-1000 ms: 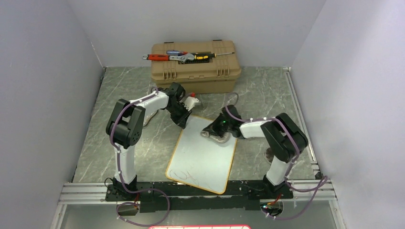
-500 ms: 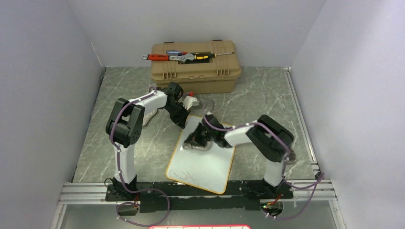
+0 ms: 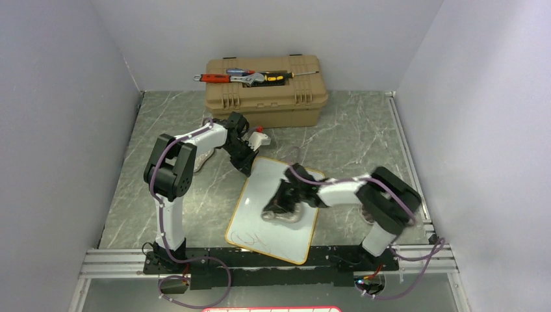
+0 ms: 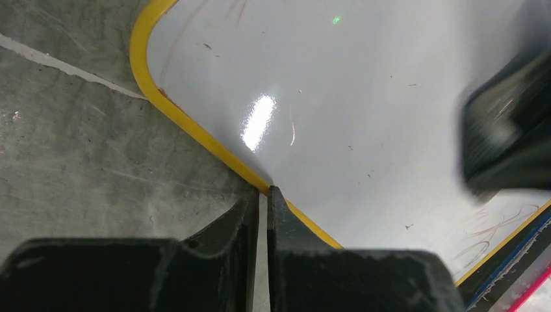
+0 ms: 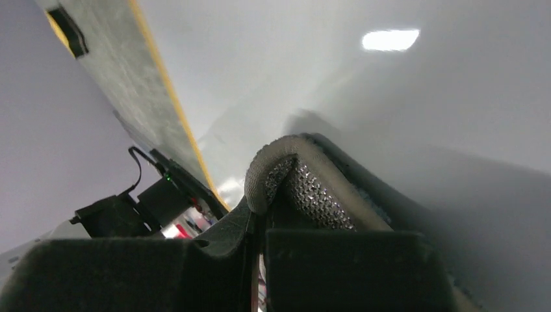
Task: Erase the whiteboard
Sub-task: Erase the whiteboard at the center of the board.
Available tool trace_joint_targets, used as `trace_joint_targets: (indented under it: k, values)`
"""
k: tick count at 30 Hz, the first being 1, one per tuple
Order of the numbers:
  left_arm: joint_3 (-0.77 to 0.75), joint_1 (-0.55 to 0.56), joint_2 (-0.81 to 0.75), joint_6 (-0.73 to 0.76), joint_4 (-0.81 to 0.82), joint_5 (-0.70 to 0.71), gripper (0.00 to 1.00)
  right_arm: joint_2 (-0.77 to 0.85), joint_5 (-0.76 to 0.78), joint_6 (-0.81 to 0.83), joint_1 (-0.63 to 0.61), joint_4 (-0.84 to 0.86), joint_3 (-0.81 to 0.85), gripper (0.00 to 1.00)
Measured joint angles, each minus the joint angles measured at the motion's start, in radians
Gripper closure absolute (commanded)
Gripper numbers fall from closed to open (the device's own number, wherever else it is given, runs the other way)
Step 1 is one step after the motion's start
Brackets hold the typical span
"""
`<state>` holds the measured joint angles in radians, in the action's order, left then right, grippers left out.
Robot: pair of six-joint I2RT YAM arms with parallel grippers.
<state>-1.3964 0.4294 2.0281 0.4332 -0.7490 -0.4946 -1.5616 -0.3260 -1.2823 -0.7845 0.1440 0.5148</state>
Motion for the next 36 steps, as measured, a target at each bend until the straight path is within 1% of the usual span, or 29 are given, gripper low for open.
trace_joint_targets:
  k: [3,5,7,9,11,13,15,18,20,23,26,28,31,36]
  values:
    - [-0.005,0.0,0.001,0.0,-0.007,0.0,0.96,-0.229,-0.054,0.031,-0.083,0.006,0.246,1.0]
    - [-0.008,0.0,0.004,0.0,-0.016,0.0,0.97,-0.325,-0.073,0.06,-0.129,-0.002,0.376,1.0]
    - [-0.011,0.0,0.006,0.0,-0.023,0.002,0.96,-0.376,-0.071,0.09,-0.165,-0.013,0.446,1.0]
    - [-0.011,0.0,0.006,0.0,-0.025,0.003,0.96,-0.367,-0.052,0.1,-0.17,0.001,0.421,1.0]
    - [-0.011,0.002,0.006,-0.001,-0.03,-0.002,0.96,-0.326,-0.046,0.093,-0.158,0.053,0.346,1.0]
    - [-0.011,0.008,0.006,0.002,-0.042,-0.004,0.96,-0.238,-0.046,0.077,-0.125,0.086,0.219,1.0]
    - [-0.004,0.013,0.008,0.004,-0.048,-0.003,0.96,-0.119,-0.046,0.069,-0.067,0.085,0.084,1.0]
    - [-0.004,0.017,0.008,0.009,-0.053,-0.001,0.96,0.029,-0.027,0.062,-0.003,0.063,-0.047,1.0]
    - [-0.005,0.017,0.009,0.01,-0.054,-0.001,0.96,0.092,-0.012,0.067,0.002,0.048,-0.084,1.0]
    - [-0.018,0.017,0.014,0.01,-0.064,0.0,0.96,0.105,-0.012,0.092,0.0,0.014,-0.072,1.0]
    - [-0.039,0.018,0.025,0.007,-0.086,0.003,0.95,0.061,-0.027,0.135,-0.002,-0.06,0.0,1.0]
    - [-0.047,0.018,0.027,0.006,-0.097,0.004,0.91,-0.001,-0.052,0.154,-0.006,-0.087,0.065,1.0]
    - [-0.049,0.019,0.027,0.007,-0.112,0.006,0.86,-0.124,-0.097,0.168,-0.019,-0.085,0.18,1.0]
    - [-0.045,-0.015,0.027,0.008,-0.173,-0.006,0.8,-0.288,-0.161,0.171,-0.044,-0.077,0.354,1.0]
